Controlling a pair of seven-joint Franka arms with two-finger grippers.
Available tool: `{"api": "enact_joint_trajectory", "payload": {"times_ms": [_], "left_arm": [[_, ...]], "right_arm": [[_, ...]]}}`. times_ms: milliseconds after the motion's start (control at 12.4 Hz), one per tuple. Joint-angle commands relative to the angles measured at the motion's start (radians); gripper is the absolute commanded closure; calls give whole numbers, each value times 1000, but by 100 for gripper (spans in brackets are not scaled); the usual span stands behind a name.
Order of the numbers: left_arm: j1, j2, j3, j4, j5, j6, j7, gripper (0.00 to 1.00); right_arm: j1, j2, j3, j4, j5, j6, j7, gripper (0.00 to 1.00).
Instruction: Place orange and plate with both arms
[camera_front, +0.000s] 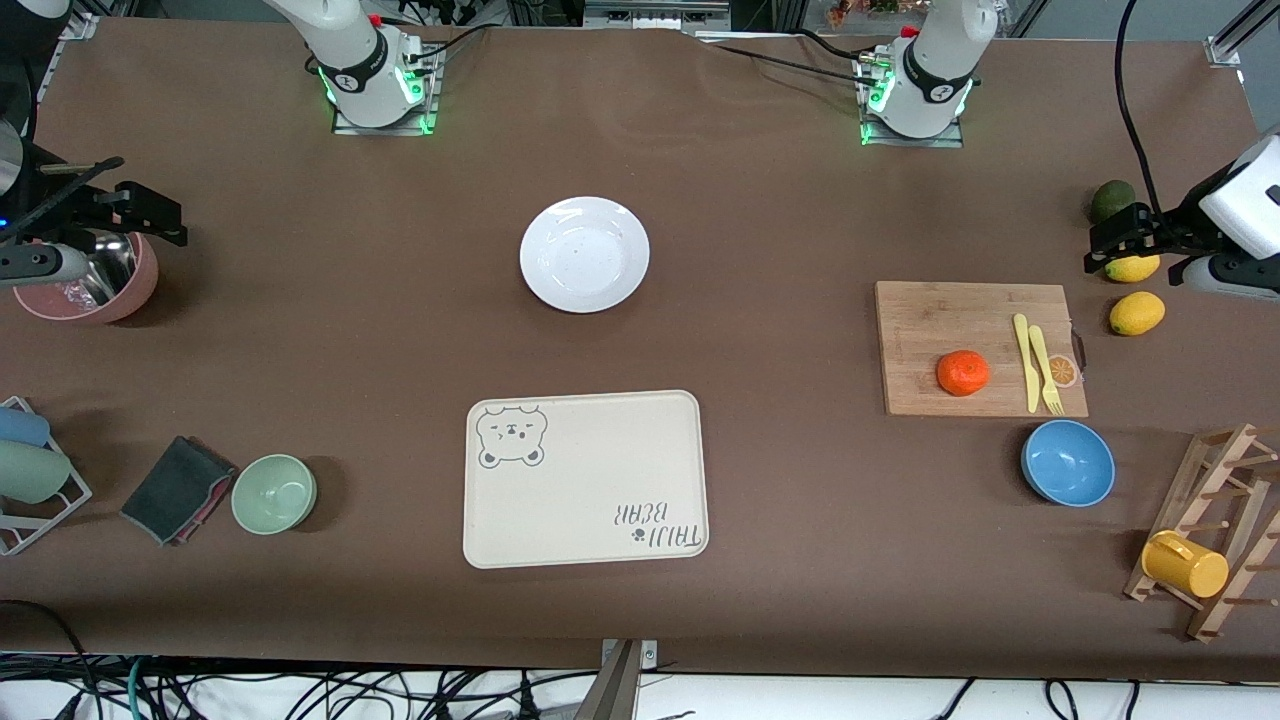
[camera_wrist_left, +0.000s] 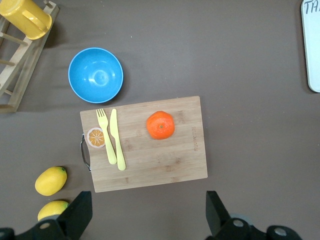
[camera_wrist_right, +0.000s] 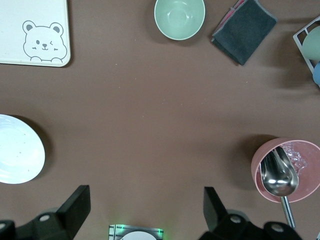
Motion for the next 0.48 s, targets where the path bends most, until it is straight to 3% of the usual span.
{"api": "enact_joint_trajectory", "payload": {"times_ms": [0,402], "left_arm": [[3,-10,-4,-6,-2,-4,18,0],[-6,-9,-4,-6,-2,-10,11,0]], "right_arm": [[0,2,1,16,7,-19,5,0],[0,2,1,14,7,-16,6,0]]}}
